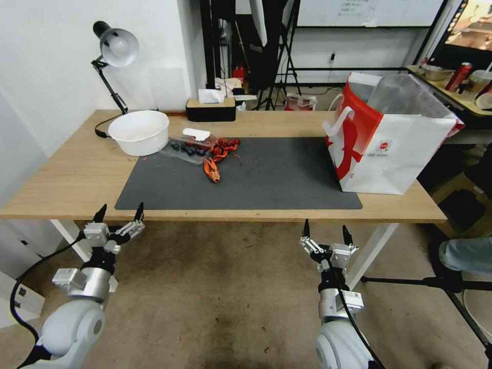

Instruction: Pick up the trash from the table and place it into the takeout bag.

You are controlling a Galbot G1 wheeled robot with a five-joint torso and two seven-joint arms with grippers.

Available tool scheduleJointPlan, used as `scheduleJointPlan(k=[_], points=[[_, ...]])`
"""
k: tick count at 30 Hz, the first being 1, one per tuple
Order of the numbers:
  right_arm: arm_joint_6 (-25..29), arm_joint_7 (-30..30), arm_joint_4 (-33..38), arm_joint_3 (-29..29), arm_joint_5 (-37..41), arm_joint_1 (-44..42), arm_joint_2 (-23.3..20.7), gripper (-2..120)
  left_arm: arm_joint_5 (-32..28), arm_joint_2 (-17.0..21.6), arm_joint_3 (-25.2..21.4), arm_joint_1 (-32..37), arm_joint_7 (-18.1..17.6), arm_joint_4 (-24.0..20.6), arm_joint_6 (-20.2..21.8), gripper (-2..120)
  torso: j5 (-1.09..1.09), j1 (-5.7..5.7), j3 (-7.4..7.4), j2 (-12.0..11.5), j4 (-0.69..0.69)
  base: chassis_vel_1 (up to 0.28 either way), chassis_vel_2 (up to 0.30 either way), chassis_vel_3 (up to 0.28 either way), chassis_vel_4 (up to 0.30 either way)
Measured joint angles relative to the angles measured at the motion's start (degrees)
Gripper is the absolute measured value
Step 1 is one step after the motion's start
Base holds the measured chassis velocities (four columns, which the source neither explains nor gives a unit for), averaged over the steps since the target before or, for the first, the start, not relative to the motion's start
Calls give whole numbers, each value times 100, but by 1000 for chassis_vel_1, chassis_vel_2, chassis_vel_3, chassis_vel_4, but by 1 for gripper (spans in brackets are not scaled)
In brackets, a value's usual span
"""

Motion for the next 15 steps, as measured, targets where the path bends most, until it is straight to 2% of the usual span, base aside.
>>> scheduleJointPlan(k=[3,15], points=[[0,0,0,-1,0,-1,0,100,-27,-32,2,105,188,112,-233,100,0,0,0,0,0,0,0,0,0],[18,-4,-52,0,-17,-12,7,100,-37,-21,104,72,312,222,-326,100,0,0,1,0,-1,0,0,0,0]])
